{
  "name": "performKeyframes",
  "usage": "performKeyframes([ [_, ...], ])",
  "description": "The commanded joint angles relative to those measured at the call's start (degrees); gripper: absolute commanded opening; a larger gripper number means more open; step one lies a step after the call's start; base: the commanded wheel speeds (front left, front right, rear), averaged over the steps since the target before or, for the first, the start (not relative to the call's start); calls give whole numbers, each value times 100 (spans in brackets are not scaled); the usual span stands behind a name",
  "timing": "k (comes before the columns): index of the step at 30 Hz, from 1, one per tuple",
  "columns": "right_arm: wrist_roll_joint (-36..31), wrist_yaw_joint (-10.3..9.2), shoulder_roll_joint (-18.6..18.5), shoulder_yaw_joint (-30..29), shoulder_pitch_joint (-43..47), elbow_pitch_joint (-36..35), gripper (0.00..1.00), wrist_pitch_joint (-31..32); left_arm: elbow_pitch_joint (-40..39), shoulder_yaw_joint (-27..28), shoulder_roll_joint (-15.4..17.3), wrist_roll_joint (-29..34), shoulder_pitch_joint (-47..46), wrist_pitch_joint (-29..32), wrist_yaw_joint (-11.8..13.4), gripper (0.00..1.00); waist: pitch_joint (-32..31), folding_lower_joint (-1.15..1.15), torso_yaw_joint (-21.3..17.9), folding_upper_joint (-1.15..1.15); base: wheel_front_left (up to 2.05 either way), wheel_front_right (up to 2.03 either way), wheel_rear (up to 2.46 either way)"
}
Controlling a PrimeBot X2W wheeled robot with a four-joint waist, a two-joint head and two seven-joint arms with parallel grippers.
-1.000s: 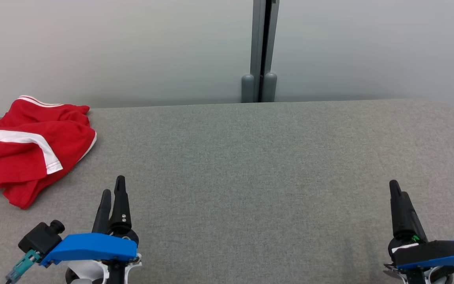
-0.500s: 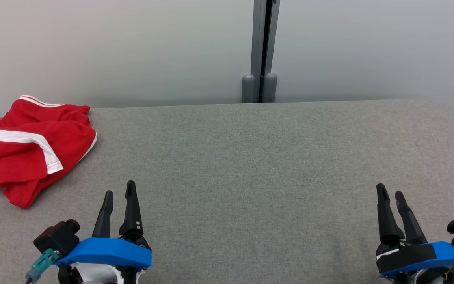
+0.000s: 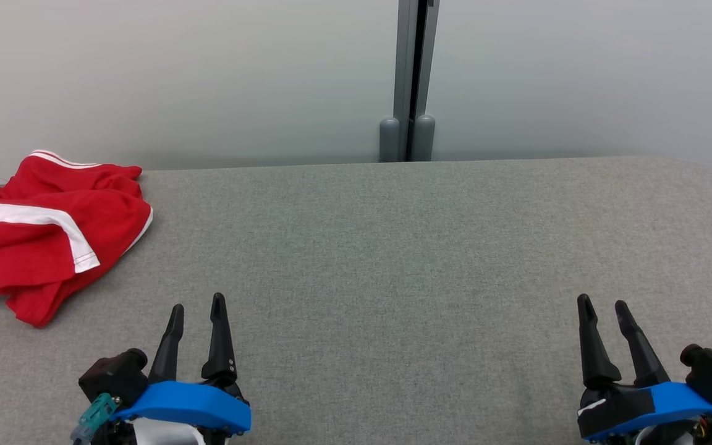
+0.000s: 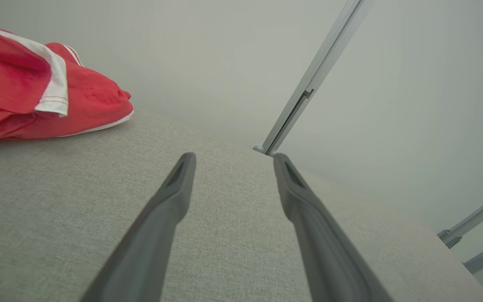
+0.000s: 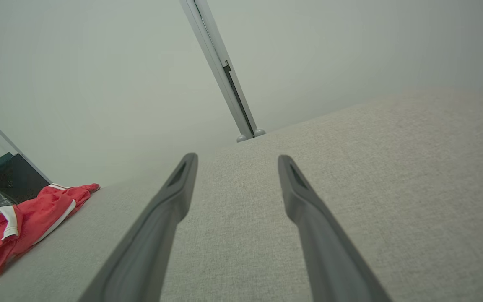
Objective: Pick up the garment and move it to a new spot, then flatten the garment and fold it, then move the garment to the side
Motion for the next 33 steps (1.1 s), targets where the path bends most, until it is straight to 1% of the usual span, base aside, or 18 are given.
performKeyframes([
  [1,-174,17,-51,-21,-60,-26,100,-64,-17,-12,25,137,-63,-57,-13,100,2,0,3,0,0,0,0],
  [18,-1222,17,-61,-66,-85,179,100,-302,364,-86,25,944,-80,-295,37,100,-5,0,29,0,0,0,0],
  [33,-1884,19,-68,-72,-72,209,100,-475,506,-138,24,1525,-67,-464,39,100,-8,0,28,0,0,0,0],
])
